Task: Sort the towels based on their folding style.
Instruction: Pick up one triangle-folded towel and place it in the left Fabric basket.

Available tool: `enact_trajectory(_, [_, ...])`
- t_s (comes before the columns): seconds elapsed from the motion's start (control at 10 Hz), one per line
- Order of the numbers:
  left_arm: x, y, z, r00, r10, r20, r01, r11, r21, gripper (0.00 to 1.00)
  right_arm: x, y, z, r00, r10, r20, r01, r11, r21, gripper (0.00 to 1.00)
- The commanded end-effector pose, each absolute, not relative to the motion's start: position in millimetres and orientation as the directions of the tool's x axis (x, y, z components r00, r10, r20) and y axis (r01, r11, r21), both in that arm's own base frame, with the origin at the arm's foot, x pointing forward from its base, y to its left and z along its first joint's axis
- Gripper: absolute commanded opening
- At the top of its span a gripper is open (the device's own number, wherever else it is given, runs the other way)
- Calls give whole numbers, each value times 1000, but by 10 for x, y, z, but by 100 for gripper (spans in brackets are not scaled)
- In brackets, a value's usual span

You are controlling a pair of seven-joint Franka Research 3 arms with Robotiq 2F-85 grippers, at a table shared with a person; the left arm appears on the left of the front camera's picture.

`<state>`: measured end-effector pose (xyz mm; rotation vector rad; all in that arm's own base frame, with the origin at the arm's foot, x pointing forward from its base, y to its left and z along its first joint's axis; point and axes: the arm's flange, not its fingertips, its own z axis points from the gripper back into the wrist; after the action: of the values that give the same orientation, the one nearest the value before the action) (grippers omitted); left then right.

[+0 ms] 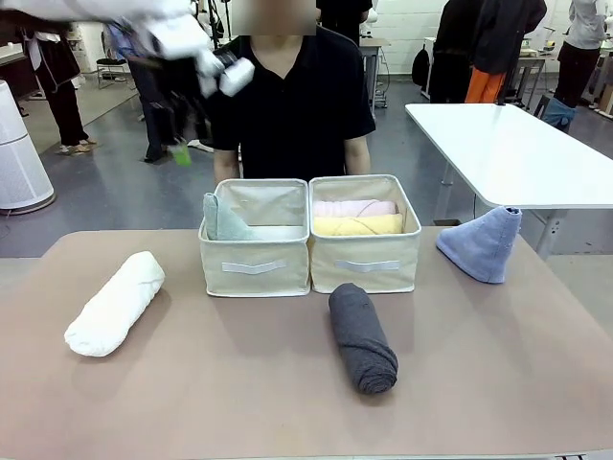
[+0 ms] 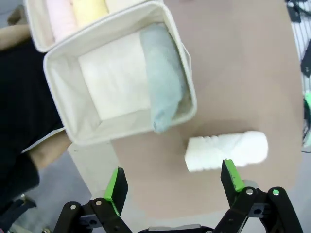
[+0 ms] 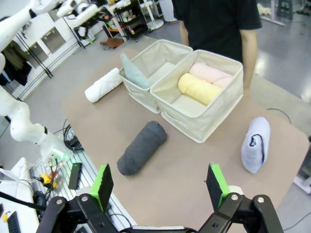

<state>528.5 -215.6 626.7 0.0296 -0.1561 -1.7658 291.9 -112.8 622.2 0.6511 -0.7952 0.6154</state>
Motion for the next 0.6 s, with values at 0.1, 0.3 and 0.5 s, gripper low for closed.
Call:
enact_trajectory(0.1, [4434,-811,6233,-83,-942,326,989,-38,143,100,2936,-1116,6208,537,244,808,-723,626,292,100])
enact_trajectory(0.3, [3980,-25,6179,24,-821,570,978,136,156,100,2936,-1116,6208,537,244,808,-723,626,292,100])
enact_trajectory(0.5, [3702,613,6014,87,-695,714,969,225,101,100,2936,-1116,6208,537,244,808,-723,626,292,100])
